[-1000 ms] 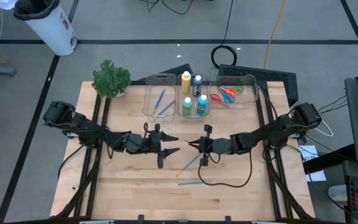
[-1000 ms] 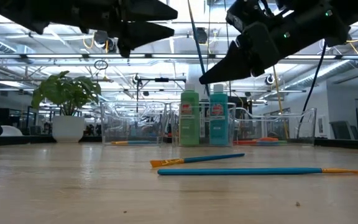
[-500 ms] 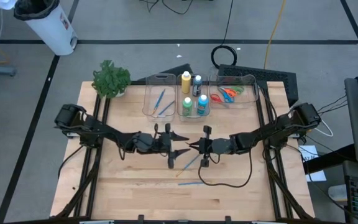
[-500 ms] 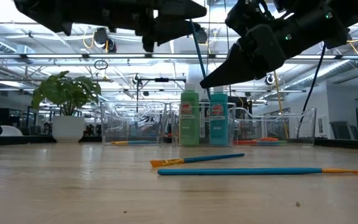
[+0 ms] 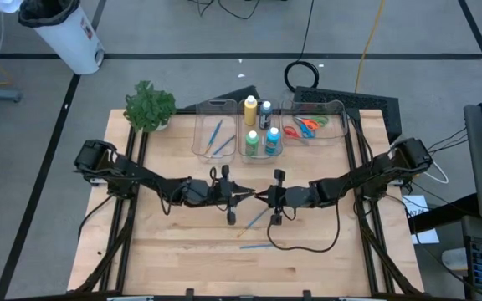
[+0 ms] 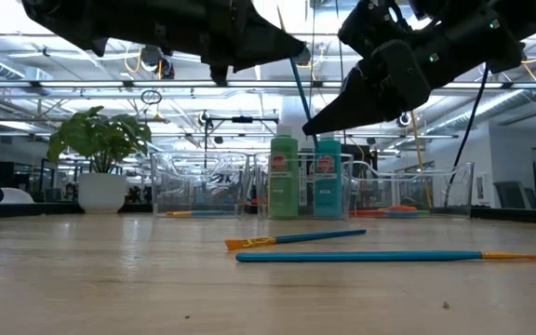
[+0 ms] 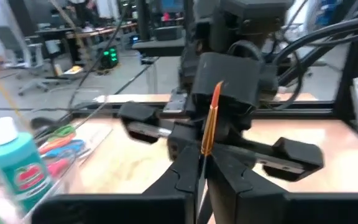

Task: Pick & Place Paint Supplies
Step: Put the blue paint brush into the left transparent bin

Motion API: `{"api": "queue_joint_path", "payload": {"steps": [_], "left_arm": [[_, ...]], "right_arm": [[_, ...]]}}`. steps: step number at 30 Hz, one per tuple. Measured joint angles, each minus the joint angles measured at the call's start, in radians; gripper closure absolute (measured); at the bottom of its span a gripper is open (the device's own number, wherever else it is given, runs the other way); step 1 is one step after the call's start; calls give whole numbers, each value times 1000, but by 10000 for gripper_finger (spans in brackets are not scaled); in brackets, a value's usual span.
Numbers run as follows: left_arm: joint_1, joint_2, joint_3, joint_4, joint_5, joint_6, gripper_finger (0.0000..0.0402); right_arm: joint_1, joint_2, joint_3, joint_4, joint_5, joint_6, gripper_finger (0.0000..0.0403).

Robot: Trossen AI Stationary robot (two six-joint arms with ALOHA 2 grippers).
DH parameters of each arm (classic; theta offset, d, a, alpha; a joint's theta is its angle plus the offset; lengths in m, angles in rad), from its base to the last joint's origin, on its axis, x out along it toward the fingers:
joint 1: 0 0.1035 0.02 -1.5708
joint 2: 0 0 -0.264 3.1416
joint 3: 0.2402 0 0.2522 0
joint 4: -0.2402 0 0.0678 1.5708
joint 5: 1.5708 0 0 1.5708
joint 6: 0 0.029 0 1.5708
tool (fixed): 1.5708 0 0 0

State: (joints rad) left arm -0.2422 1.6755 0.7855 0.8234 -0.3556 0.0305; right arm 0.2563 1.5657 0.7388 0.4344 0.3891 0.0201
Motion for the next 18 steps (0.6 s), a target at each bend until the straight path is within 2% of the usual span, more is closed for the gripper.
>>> {"api": "queue_joint_path", "payload": {"steps": [5,9,14,18], "left_arm": [[-15,-52,-1,6,-86,75,391],[-2,-160,-1,-78,-114,6,383],[50,-298,-1,-262,-116,0,392],[78,-352,-8,-260,-69,13,387]], "right_arm": [[-20,-38,-3,-192,68,62,336],[-40,-102,-3,-291,82,137,287],[-38,-182,-46,-269,82,149,240],[-38,-234,-111,-197,81,150,225]]}}
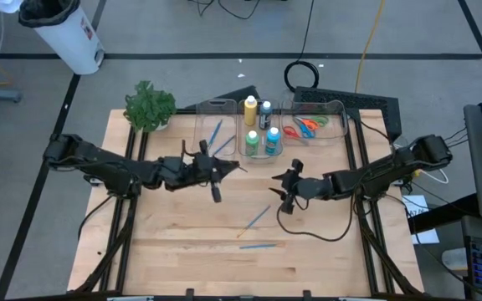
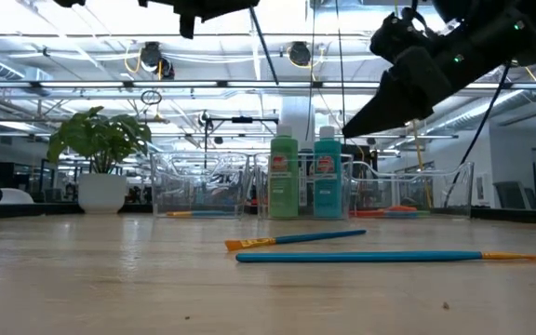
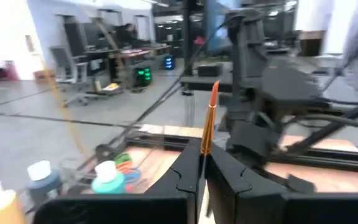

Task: Pick & Place Paint Supplies
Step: Put the blue paint brush into the left transparent bin

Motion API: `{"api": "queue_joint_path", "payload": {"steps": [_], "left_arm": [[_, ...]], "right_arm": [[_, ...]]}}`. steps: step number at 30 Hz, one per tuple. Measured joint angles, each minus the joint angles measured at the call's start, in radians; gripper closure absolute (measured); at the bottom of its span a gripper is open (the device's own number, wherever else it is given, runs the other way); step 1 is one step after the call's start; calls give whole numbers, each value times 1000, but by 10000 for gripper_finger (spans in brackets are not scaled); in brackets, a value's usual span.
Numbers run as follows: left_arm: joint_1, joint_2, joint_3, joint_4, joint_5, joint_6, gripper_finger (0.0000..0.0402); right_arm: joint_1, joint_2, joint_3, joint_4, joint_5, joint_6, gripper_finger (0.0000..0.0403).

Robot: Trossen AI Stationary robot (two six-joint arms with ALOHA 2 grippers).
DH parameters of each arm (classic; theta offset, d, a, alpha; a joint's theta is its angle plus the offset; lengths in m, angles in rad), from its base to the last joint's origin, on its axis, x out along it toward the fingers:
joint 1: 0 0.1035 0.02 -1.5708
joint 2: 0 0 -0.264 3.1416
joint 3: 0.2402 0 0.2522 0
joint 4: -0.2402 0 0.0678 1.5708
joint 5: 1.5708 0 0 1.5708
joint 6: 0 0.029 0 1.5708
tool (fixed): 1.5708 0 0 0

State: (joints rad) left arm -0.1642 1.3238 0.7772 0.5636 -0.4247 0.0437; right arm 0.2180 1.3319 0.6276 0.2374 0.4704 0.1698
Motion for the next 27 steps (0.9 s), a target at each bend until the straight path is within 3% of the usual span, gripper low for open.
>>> {"api": "queue_joint_path", "payload": {"steps": [3,9,11,13,15,22,27], "left_arm": [[10,-8,-26,16,115,-3,392],[58,-8,-161,352,649,-195,390],[49,-8,-187,371,835,-261,392],[26,-8,-202,336,951,-271,392],[-2,-7,-203,294,934,-232,392],[-26,-8,-198,304,702,-164,392],[-8,-31,-198,301,252,-161,388]], "right_arm": [[0,-34,-59,84,0,1,223],[-10,-87,-156,238,-1,-4,230],[-13,-100,-182,280,-2,-5,233],[-14,-100,-198,322,-3,-6,235],[-14,-100,-210,348,-3,-6,236],[-14,-99,-210,359,-3,-4,236],[-14,-99,-210,357,-4,-5,237]]}}
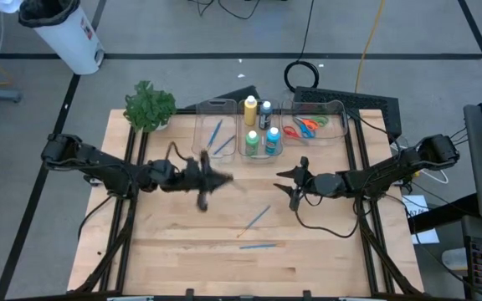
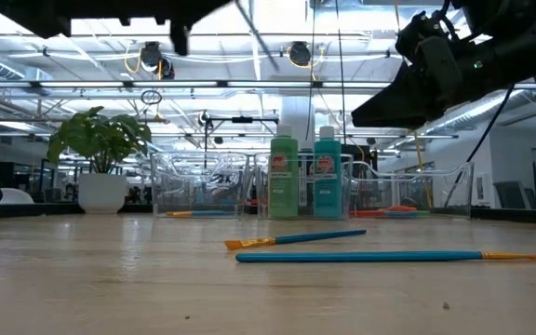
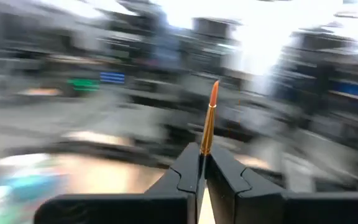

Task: Pick & Place Paint Supplies
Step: Put the blue paint brush into the left transparent bin

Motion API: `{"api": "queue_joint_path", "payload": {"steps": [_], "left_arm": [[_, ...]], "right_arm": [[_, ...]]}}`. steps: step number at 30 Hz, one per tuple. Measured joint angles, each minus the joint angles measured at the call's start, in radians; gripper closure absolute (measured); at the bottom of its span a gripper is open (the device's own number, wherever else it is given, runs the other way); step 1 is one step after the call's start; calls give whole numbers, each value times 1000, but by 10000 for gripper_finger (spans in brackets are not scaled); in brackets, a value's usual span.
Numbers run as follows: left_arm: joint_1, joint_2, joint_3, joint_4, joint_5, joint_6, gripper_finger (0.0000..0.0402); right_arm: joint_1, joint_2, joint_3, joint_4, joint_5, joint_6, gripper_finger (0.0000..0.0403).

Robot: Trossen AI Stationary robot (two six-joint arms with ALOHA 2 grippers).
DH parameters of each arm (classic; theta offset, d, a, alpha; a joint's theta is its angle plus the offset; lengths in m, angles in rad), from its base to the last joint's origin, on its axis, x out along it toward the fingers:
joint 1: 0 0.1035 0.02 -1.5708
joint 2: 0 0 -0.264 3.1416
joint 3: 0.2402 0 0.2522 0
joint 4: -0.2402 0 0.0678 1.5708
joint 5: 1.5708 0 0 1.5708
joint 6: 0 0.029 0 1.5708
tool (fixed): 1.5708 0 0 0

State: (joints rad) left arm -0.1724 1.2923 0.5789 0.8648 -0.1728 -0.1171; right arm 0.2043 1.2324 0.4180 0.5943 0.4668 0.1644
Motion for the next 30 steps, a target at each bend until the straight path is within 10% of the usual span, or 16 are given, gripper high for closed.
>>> {"api": "queue_joint_path", "payload": {"steps": [4,14,20,30], "left_arm": [[2,-16,0,-41,-325,12,390],[31,-17,0,-52,-543,131,386],[148,-37,3,-115,-538,85,389],[405,-64,116,-712,-407,-185,389]], "right_arm": [[0,0,0,2,0,-16,237],[-21,0,0,119,-1,-187,243],[-119,0,1,206,-63,-209,245],[-350,0,1,192,-392,-77,248]]}}
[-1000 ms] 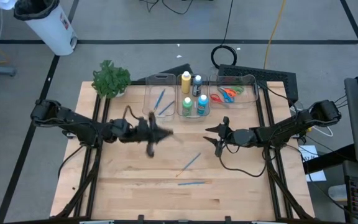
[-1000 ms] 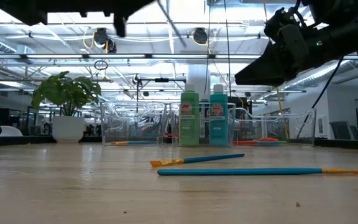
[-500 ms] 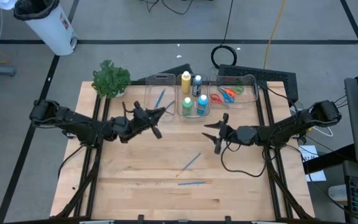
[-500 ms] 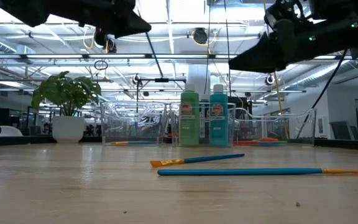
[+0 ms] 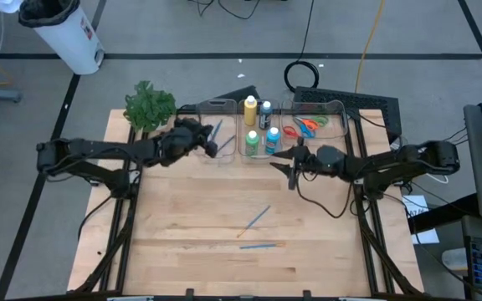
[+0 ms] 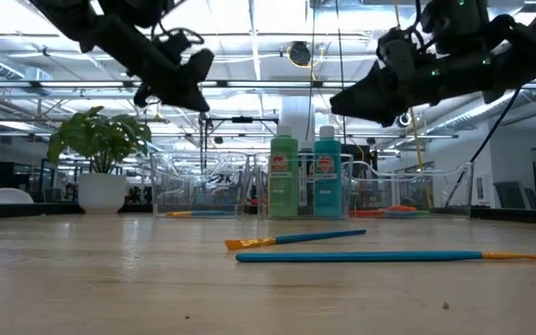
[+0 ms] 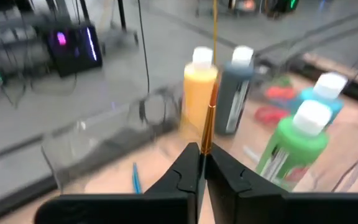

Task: Pick & Place Paint Supplies
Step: Put the blue paint brush into the left transparent bin

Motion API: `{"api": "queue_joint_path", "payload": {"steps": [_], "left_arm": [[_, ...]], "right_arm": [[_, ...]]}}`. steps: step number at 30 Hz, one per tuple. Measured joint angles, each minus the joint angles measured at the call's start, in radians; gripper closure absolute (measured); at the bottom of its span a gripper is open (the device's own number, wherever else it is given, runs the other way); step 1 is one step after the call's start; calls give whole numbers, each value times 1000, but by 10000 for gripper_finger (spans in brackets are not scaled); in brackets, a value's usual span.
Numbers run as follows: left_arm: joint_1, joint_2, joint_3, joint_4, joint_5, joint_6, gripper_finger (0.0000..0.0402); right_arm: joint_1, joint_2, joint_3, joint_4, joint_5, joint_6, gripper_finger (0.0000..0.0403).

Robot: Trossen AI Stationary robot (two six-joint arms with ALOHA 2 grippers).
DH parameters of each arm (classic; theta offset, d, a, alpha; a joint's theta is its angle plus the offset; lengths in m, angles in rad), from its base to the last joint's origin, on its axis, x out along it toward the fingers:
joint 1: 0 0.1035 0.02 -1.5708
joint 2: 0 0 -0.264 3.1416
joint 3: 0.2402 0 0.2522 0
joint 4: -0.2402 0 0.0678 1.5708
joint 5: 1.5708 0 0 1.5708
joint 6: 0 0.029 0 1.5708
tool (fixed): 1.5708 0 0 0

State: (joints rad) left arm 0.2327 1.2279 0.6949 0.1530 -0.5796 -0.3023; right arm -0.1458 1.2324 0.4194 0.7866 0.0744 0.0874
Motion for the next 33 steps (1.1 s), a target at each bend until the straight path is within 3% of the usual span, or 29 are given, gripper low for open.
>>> {"api": "queue_joint_path", "payload": {"steps": [5,11,17,33], "left_arm": [[113,13,1,-98,140,-63,374],[166,90,3,-107,198,-96,392],[185,170,2,-93,295,-89,349],[183,157,2,-58,298,-42,334]], "right_arm": [[-27,0,0,-40,2,23,249],[-23,0,0,-41,1,24,256],[-22,0,0,-62,-1,24,262],[-23,0,0,-81,1,22,263]]}}
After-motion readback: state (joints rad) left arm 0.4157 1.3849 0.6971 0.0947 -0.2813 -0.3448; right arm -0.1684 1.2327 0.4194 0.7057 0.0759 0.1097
